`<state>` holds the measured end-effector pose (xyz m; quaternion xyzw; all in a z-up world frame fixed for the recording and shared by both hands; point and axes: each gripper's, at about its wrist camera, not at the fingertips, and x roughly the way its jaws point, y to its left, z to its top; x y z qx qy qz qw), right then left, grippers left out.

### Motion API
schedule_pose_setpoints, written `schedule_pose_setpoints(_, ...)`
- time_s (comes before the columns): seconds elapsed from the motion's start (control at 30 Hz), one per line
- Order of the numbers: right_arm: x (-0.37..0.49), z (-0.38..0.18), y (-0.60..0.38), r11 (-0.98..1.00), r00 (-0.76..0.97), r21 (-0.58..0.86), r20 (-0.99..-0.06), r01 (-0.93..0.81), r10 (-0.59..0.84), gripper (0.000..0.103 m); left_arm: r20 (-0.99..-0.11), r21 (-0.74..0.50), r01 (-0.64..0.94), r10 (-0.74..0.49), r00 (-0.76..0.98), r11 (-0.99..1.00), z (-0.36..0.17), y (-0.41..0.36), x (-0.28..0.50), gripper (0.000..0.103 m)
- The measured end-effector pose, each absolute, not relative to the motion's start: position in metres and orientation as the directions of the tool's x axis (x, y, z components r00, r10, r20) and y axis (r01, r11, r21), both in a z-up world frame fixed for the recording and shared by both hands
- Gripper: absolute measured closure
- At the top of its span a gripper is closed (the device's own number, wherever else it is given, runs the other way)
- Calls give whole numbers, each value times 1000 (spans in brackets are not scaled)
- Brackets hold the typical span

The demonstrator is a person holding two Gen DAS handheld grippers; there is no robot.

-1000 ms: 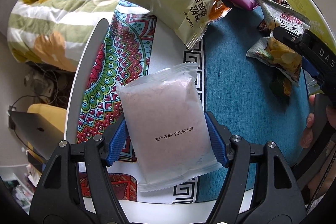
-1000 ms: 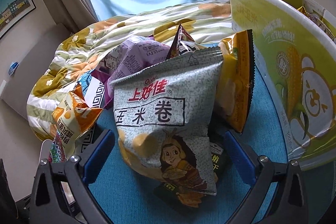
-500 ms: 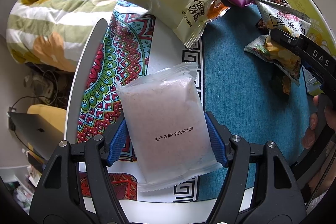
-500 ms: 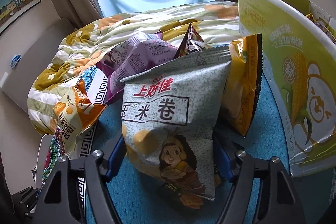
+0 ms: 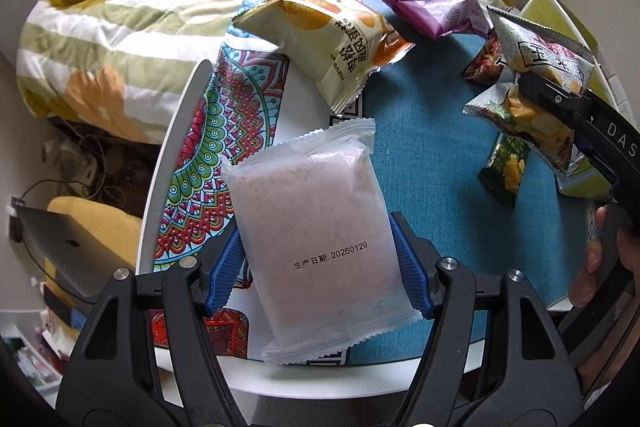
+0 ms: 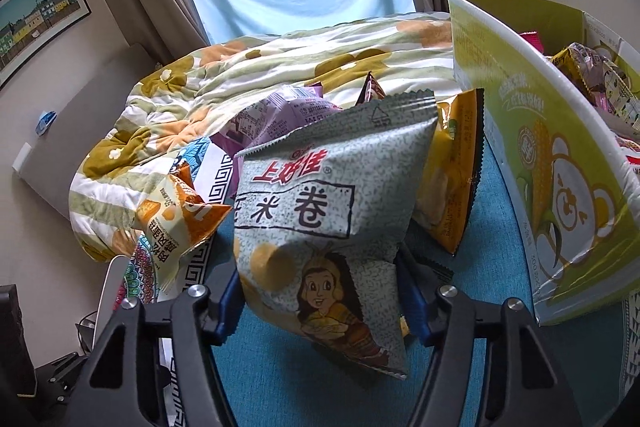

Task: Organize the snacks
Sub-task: 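Grasp the white pastry pack with the left tool while the right tool grasps the grey corn-roll bag, then lower both held packs into the box and open both tools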

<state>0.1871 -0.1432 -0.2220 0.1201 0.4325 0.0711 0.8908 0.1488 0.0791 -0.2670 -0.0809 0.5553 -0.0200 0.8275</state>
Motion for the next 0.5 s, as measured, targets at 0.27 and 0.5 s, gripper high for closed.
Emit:
schedule_pose_setpoints(0.27, 164, -167, -160, 945, 644, 323, -712, -54, 280, 42, -866, -175, 8, -157, 474, 985, -200, 51, 157, 38)
schedule_pose_setpoints(0.5, 151, -116, -216, 940, 699, 336, -656, -67, 284, 42, -805, -177, 90, -197, 560, 980, -132, -11, 173, 38)
